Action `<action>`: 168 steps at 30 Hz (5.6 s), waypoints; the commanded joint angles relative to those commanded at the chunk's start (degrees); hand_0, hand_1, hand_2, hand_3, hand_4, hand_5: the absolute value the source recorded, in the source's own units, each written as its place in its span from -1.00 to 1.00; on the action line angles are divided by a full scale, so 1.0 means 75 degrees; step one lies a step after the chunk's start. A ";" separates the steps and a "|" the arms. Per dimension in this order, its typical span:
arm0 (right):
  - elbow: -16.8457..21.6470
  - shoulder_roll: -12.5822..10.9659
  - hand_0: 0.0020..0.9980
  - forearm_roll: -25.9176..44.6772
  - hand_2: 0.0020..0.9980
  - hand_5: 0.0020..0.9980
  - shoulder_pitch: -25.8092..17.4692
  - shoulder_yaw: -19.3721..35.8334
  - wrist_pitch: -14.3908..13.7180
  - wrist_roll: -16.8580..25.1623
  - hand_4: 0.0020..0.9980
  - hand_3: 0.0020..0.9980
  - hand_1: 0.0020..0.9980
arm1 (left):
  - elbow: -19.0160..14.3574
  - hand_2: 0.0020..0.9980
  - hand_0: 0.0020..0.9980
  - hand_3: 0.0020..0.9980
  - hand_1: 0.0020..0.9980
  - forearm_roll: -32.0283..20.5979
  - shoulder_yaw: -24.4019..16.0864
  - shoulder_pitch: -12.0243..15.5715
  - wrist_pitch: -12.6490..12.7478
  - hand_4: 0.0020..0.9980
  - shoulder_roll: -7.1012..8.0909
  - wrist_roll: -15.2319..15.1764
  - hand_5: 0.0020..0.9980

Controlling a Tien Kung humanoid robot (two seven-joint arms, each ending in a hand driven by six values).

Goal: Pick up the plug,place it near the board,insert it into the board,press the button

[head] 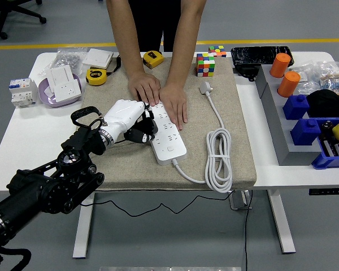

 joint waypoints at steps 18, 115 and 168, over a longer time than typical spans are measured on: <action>0.0000 -0.0003 0.65 -0.0082 0.41 0.20 0.0019 0.0126 0.0040 0.0027 0.89 0.28 0.45 | -0.0173 0.19 0.36 0.14 0.39 -0.0231 -0.0067 0.0004 -0.0528 0.91 0.0027 0.0057 -0.45; 0.0000 -0.0045 0.65 -0.0089 0.40 0.22 -0.0088 0.0170 -0.0010 -0.0011 0.89 0.28 0.45 | -0.2897 0.83 1.00 0.82 0.95 -0.1564 -0.0944 0.2324 -0.0672 1.00 -0.0215 0.0581 1.00; 0.0000 -0.0077 0.65 -0.0120 0.40 0.22 -0.0098 0.0260 -0.0011 -0.0027 0.89 0.28 0.45 | -0.4899 -0.67 -0.70 0.86 -0.94 -0.0315 -0.0509 0.2191 -0.3887 0.09 0.0133 0.4445 -0.30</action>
